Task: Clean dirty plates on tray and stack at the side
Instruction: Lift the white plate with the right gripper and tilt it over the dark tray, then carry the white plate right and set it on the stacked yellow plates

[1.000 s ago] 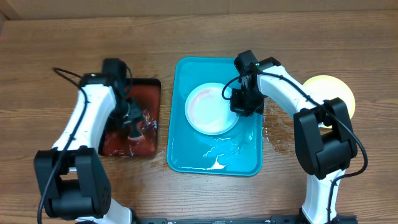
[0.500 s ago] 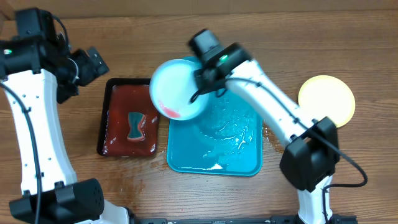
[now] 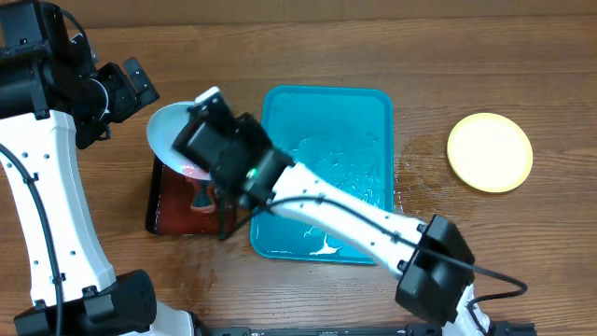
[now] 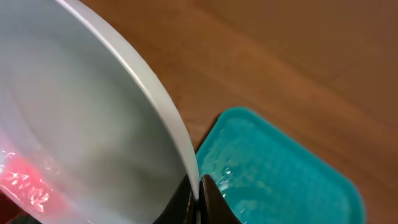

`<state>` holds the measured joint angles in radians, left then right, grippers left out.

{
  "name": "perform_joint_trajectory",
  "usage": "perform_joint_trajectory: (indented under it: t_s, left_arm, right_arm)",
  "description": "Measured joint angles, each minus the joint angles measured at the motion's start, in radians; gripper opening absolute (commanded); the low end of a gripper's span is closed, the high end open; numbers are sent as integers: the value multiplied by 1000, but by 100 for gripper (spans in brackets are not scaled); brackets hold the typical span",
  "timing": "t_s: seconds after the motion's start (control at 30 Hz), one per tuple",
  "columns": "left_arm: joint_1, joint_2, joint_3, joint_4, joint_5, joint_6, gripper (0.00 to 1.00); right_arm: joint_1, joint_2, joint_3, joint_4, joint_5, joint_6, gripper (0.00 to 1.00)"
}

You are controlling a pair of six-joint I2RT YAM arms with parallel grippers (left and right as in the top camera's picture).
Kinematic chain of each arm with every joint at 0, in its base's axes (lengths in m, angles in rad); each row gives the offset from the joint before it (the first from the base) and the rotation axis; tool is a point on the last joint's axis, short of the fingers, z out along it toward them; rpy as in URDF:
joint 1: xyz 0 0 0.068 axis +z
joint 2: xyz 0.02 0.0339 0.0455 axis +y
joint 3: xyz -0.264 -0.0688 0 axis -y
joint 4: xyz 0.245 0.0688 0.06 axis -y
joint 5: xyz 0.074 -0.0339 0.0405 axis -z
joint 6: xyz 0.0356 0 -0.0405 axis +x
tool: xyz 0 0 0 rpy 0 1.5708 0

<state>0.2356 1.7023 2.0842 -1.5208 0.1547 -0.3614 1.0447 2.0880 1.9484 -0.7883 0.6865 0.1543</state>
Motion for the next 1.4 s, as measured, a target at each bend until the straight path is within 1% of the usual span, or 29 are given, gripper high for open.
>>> perform_joint_trajectory:
  t_s: [0.13,0.37,0.73,1.4]
  left_arm:
    - [0,0,0,-1,-1,0,100]
    - [0,0,0,-2,-1,0,100]
    - [0,0,0,-2,-1,0,100]
    - [0,0,0,-2,-1,3,100]
  right_arm:
    - [49,0,0,2,124,-2,4]
    - [83,0,0,1,231,-2,4]
    - [85,0,0,3,270,-2,4]
    - [83,0,0,13,286,-2,4]
